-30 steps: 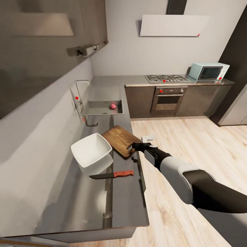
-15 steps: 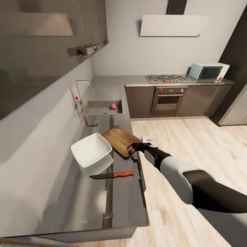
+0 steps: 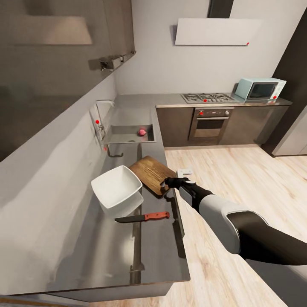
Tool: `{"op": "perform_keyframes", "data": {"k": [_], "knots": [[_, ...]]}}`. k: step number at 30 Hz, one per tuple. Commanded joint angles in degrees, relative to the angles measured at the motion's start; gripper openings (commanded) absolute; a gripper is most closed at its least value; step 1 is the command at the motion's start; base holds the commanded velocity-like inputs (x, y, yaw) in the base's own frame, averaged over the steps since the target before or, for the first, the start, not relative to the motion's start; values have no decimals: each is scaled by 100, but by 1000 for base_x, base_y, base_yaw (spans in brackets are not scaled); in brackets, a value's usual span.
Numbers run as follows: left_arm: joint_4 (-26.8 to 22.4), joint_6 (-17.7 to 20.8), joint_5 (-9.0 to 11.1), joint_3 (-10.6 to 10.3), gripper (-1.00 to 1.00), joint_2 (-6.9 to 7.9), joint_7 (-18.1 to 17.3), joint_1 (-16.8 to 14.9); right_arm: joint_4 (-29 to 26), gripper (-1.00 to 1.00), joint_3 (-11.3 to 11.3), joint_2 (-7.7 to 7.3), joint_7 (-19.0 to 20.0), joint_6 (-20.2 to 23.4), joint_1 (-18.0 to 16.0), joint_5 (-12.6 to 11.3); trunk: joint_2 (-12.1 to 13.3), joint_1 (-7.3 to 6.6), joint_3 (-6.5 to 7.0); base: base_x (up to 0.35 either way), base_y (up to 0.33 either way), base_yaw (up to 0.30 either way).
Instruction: In the kitchen, take the Vidalia onion out of the sink, dice it on the chopping board with the paring knife, put the diced onion into the bowl on the countertop, then place both the paring knife and the chopping board into the sink.
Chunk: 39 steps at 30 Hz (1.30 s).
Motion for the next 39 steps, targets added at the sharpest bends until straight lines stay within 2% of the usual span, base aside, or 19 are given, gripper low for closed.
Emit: {"op": "perform_keyframes", "data": {"k": [1,39], "knots": [[-5,-11,-5,-4,100,0,1,0,-6,100,28,2,-20,21,-3,-39,-10,3,-9,0,6,0],[0,-11,-7,-8,100,-8,1,1,11,100,28,2,-29,21,99,-39,-10,3,-9,0,0,0]]}}
